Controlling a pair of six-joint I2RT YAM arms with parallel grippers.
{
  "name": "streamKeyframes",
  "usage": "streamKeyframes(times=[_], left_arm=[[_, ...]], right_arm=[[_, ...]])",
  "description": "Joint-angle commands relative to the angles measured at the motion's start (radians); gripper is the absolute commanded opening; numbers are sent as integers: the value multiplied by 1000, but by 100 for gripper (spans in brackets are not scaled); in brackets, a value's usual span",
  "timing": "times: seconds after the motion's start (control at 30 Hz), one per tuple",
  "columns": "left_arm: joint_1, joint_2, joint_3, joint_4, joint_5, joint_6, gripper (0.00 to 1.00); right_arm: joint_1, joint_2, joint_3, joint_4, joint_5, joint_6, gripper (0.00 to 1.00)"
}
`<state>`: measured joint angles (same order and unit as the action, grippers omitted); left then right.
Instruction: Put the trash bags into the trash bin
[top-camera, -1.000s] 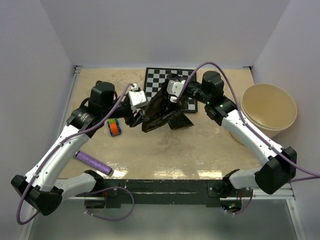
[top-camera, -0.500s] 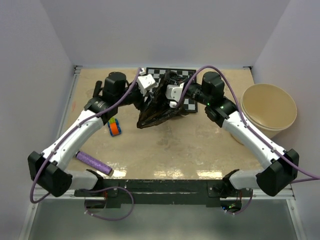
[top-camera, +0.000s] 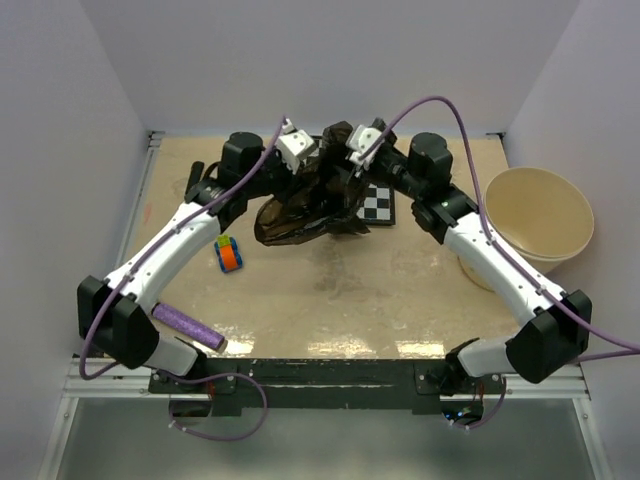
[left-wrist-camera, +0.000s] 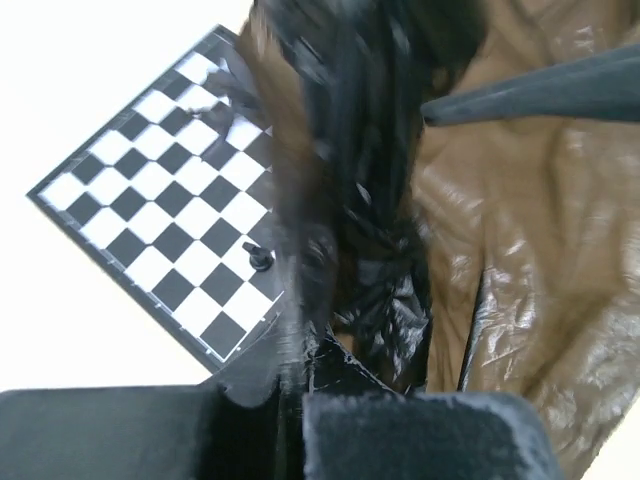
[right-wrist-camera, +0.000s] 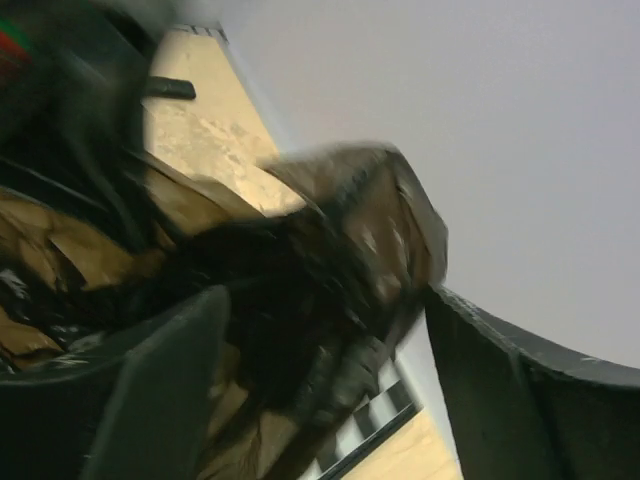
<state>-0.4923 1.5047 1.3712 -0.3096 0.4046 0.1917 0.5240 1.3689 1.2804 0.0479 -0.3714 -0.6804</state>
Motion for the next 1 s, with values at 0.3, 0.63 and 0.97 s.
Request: streamKeyframes(times=[0.3, 0.63, 0.97], left_arm=[[40, -121, -24, 155, -139, -319, 0], [75, -120, 14, 173, -147, -422, 0], [104, -103, 28, 187, -89, -463, 0]], right_arm=[[-78, -136, -90, -10, -55, 705, 93], [-93, -111, -216, 7, -41, 786, 96], [-96, 73, -179, 263, -11, 895, 96]])
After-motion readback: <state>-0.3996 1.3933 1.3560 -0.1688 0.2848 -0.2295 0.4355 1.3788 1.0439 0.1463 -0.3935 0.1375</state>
